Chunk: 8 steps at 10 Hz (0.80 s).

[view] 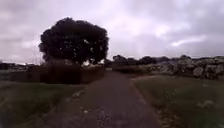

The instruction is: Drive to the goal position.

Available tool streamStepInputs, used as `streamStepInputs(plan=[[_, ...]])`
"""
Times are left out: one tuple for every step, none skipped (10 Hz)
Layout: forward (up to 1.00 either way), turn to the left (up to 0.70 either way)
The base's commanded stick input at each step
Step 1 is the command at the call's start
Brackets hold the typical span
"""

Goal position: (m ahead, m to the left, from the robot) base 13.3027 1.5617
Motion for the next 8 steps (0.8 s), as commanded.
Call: streamStepInputs(plan=[[0.5,-0.05],[0.5,-0.14],[0.5,-0.03],[0.5,0.0],[0.5,0.0],[0.5,0.0],[0.5,0.0],[0.5,0.0]])
